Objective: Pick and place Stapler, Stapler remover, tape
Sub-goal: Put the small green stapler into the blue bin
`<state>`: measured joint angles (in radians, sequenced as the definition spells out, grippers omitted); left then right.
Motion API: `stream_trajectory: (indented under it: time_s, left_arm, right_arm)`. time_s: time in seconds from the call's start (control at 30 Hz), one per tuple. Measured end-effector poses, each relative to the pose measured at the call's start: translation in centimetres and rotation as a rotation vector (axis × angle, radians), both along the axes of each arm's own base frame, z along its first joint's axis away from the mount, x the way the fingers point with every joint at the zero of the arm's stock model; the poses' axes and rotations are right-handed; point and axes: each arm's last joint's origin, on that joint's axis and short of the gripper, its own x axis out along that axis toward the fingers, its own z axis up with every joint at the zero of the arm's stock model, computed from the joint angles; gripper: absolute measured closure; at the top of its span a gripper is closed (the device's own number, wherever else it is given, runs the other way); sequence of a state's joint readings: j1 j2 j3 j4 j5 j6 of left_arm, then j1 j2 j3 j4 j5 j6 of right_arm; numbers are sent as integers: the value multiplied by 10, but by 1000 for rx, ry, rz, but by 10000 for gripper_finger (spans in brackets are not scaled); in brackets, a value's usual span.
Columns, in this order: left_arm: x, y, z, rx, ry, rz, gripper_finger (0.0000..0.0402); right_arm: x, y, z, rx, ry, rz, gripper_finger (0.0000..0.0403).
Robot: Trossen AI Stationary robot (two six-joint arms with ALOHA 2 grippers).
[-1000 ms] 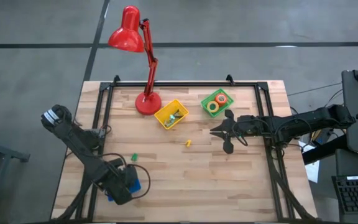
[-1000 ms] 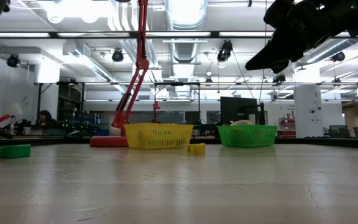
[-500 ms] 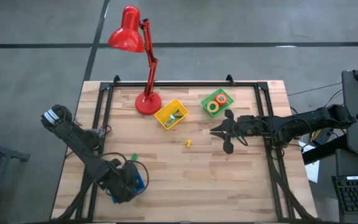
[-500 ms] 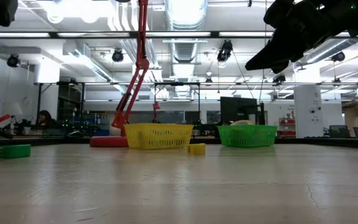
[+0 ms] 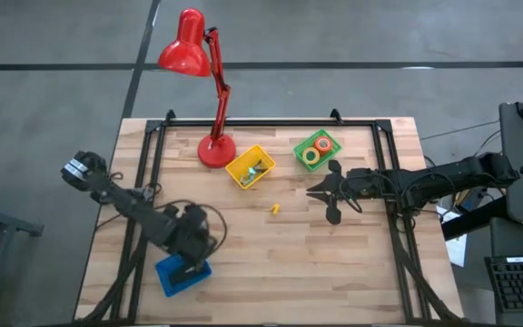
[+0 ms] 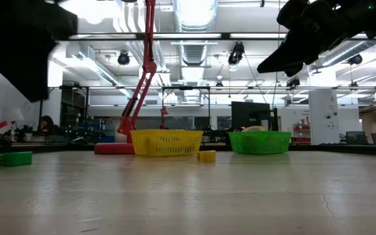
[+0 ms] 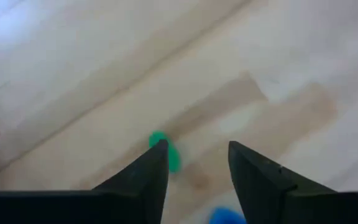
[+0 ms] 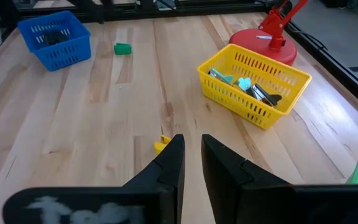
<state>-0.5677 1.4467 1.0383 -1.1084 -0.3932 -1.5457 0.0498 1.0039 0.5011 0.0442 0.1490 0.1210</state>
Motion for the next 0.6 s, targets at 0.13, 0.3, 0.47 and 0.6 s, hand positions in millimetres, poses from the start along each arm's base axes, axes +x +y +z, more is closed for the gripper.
stream_trajectory:
  time_s: [0.13,0.3,0.47,0.6]
  left_arm:
    - [4,20,-11,-20,68,62,214]
    - [1,32,-27,-80,139,131,205]
    - [-2,35,-47,-109,124,138,206]
    - [-2,34,-60,-148,76,134,206]
  right_arm:
    - [0,0,0,2,0,-1,353]
    - [-1,0,-2,-1,6,1,353]
    - [-2,0,-5,-1,17,1,353]
    - [-2,0,-5,1,17,0,353]
